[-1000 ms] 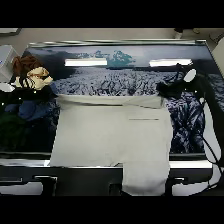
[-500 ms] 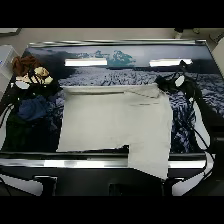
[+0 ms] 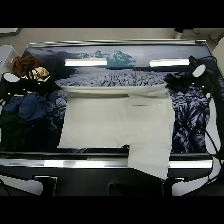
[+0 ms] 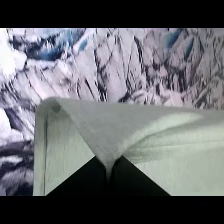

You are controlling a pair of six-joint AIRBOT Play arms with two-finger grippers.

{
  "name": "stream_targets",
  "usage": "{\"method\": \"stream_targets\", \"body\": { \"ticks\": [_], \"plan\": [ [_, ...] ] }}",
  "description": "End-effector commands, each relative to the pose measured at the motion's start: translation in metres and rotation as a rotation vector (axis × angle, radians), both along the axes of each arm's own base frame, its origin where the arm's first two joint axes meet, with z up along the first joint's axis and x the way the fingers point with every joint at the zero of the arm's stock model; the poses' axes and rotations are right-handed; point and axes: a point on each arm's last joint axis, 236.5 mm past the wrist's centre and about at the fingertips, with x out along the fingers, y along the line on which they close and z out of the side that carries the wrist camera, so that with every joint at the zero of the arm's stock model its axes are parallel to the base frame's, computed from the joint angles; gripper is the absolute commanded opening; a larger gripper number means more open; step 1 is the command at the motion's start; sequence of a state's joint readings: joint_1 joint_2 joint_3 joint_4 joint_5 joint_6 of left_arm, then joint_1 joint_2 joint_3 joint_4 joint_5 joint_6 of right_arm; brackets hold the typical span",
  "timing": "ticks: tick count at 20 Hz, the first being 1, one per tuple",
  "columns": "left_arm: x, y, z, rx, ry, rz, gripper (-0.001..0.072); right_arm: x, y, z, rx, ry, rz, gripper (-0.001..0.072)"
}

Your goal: Fold the clothes and pants, and hang the long-sleeved shirts on hangers.

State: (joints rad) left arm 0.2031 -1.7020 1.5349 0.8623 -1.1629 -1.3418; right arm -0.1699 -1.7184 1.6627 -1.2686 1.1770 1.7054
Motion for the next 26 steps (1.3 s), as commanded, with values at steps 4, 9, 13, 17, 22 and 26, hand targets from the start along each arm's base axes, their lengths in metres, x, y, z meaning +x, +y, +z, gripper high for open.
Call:
{"method": "stream_targets", "body": {
  "ticks": [4,9,13,17,22,26],
  "plan": [
    [-0.098,-0.006,-0.065,0.028,0.353,-0.153,0.0023,-0.118,0.021,-0.053,0.073,0.454,0.137,0.0044],
    [-0.12,-0.01,-0.089,0.01,0.429,-0.154,0.0022,-0.132,0.026,-0.07,0.094,0.514,0.116,0.0043],
    [-0.121,-0.008,-0.09,0.022,0.43,-0.161,0.0022,-0.135,0.02,-0.072,0.068,0.529,0.112,0.0044],
    [-0.128,0.001,-0.098,0.071,0.453,-0.167,0.0024,-0.133,0.015,-0.075,0.046,0.529,0.085,0.0045],
    [-0.126,0.008,-0.073,0.016,0.446,-0.165,0.0558,-0.132,-0.003,-0.051,0.046,0.502,0.113,0.0506],
    [-0.157,0.049,-0.046,0.027,0.468,-0.11,0.0444,-0.174,-0.064,-0.009,0.076,0.537,-0.029,0.0506]
  ]
}}
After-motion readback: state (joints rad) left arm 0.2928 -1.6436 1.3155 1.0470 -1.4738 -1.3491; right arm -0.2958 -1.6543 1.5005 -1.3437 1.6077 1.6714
